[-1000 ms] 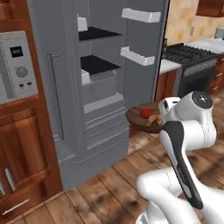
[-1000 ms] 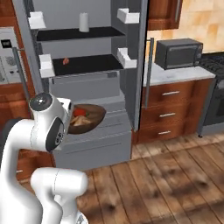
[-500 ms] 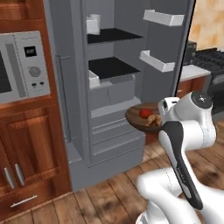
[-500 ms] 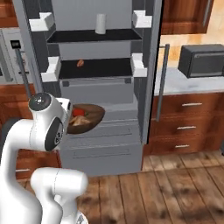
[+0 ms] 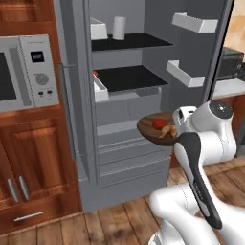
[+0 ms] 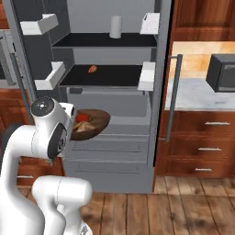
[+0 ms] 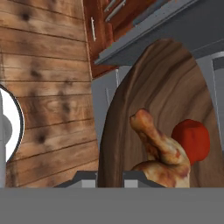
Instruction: Pick the chicken drumstick and bell pepper from their plates and place them in the bowl. Then put the bowl in the fridge.
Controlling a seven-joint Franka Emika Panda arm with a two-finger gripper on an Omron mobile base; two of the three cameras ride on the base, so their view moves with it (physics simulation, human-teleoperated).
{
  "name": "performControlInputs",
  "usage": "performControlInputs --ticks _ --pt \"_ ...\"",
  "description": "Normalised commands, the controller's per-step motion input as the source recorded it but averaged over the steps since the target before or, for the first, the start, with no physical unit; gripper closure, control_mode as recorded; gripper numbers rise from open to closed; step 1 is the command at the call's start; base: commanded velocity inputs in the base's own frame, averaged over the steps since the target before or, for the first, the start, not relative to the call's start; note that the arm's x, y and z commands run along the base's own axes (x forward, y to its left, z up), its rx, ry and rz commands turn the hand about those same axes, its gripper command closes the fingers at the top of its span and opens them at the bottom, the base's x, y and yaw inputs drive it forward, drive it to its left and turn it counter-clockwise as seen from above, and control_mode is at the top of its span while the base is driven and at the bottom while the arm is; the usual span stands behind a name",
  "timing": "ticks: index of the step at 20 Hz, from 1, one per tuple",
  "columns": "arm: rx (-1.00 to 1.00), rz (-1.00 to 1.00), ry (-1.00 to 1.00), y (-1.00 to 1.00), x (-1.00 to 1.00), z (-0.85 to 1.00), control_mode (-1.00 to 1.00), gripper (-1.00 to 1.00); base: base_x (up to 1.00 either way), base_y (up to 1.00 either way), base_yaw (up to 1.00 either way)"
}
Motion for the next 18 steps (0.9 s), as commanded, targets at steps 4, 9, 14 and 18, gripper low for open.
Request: performControlInputs --ticks 4,9,14,18 --pt "0.00 0.00 0.00 0.00 0.00 0.00 1.00 1.00 0.48 -0.41 0.23" --pt "0.00 0.00 0.00 0.00 0.00 0.00 1.00 1.00 0.47 -0.29 0.24" --pt "0.00 0.00 0.00 0.00 0.00 0.00 1.00 1.00 0.57 -0.26 0.27" --pt "0.00 0.00 0.00 0.00 0.00 0.00 1.00 1.00 0.55 -0.30 0.15"
